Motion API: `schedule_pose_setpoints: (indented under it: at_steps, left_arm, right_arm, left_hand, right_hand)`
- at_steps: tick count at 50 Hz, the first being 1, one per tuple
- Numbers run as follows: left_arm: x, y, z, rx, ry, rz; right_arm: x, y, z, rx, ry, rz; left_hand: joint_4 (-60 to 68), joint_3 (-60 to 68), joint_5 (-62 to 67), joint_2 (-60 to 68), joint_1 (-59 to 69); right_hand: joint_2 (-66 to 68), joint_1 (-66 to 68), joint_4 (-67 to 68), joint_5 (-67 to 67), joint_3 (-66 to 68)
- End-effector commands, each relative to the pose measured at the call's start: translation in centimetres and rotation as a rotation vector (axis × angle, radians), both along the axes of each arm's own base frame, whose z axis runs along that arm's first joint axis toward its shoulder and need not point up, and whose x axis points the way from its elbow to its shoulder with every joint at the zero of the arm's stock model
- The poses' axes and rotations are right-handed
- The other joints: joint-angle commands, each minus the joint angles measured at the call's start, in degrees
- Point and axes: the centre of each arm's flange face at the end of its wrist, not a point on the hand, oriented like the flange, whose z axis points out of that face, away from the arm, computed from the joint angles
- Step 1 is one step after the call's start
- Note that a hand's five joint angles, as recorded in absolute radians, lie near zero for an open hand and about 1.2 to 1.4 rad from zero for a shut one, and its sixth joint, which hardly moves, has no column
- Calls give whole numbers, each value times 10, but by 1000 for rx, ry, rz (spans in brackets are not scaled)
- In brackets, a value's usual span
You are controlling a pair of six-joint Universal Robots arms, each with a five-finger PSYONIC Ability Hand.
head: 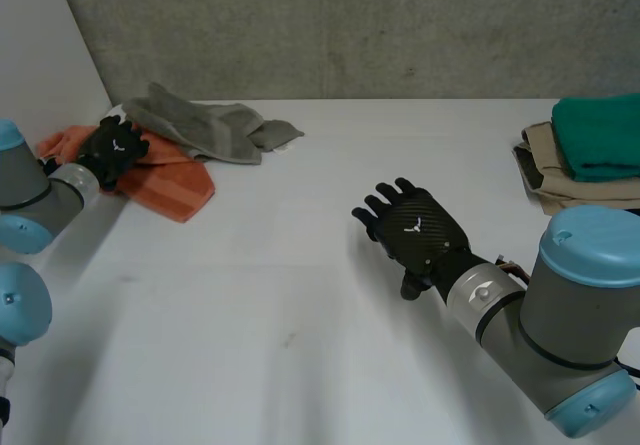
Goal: Fold the laundry.
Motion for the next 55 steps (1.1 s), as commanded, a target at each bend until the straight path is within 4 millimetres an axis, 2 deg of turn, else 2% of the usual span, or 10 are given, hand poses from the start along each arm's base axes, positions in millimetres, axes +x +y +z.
schedule_pose_setpoints:
  at_steps: [1,8,12,23,31,37,42,45,51,55]
  left_arm:
    - [0,0,-2,-7,-17,-5]
    - [5,-3,-3,-27,-31,-13]
    - [7,-5,0,-55,-43,-3]
    - [-22,11,102,-136,158,-30]
    - [-93,92,226,-163,498,-198]
    - [-155,176,271,-68,680,-388]
    - [-186,210,263,31,731,-456]
    - [-182,189,236,37,713,-345]
    - [-116,105,164,54,624,-10]
    - [-71,73,130,90,557,110]
  right_arm:
    - [-2,-3,0,0,6,-9]
    - [-2,-3,0,1,8,-10]
    - [-2,-3,0,3,9,-10]
    - [-5,-4,1,10,11,-18]
    - [-8,-12,8,0,-1,-43]
    - [-21,-32,22,13,-31,-133]
    - [-30,-43,29,53,-59,-183]
    - [-33,-45,31,78,-64,-194]
    - [-37,-43,31,128,-43,-200]
    - [-36,-41,28,142,-37,-185]
  left_hand:
    - [132,133,130,133,135]
    - [550,552,549,552,554]
    - [569,571,567,571,572]
    - [569,571,567,571,572]
    - [569,571,567,571,572]
    - [569,571,567,571,572]
    - [569,571,567,571,572]
    - [569,571,567,571,572]
    - [-113,-111,-114,-111,-109]
    - [-131,-129,-133,-129,-128]
  right_hand:
    - [-18,-29,-22,-28,-17]
    - [-18,-29,-22,-28,-17]
    - [-18,-29,-22,-28,-17]
    - [-18,-29,-22,-28,-17]
    - [-18,-29,-22,-28,-17]
    - [-18,-29,-22,-28,-17]
    - [-18,-29,-22,-28,-17]
    - [-18,-29,-22,-28,-17]
    - [-18,-29,-22,-28,-17]
    - [-18,-29,-22,-28,-17]
